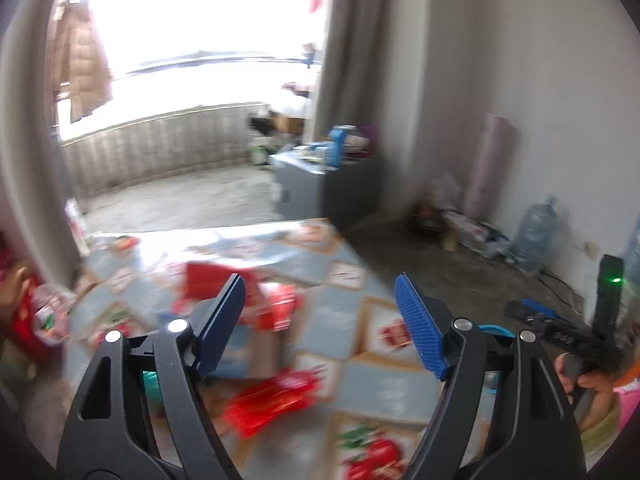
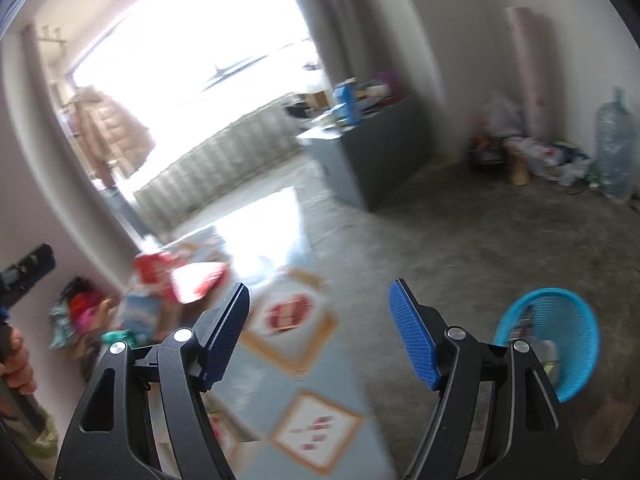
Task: Collect trash
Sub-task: 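Move both open grippers back over the table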
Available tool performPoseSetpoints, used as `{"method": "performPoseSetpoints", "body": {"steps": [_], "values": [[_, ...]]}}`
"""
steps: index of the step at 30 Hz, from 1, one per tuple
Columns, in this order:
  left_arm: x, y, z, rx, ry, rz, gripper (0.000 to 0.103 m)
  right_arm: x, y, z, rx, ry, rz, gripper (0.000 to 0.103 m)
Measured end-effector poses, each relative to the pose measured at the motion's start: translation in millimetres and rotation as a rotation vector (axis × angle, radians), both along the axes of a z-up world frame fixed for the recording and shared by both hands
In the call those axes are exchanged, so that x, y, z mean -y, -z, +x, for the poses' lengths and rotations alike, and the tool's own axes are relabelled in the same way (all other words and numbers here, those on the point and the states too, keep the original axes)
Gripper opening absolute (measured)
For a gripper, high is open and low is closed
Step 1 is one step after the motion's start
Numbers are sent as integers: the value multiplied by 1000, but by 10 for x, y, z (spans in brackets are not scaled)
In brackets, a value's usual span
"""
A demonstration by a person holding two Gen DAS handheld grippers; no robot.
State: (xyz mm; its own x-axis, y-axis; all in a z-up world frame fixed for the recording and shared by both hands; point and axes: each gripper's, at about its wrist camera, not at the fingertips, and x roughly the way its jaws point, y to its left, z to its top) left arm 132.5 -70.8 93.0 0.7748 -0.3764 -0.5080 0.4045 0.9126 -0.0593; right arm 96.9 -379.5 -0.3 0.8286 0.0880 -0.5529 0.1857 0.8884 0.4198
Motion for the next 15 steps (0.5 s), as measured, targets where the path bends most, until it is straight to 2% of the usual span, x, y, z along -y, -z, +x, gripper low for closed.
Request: {"method": "performPoseSetpoints", "body": {"steps": [8,11,15], "values": [[-1121,121,-229,-18,-237,-26,78,-619,-41,242,-12,-192,23,71],[-1466,208,-304,-38,-293,-48,78,-783,-41,289,-20,-238,41,71],[-1688,351,-348,-70,-342,-58,78,-989,16,404,-46,-281,57,71]]}}
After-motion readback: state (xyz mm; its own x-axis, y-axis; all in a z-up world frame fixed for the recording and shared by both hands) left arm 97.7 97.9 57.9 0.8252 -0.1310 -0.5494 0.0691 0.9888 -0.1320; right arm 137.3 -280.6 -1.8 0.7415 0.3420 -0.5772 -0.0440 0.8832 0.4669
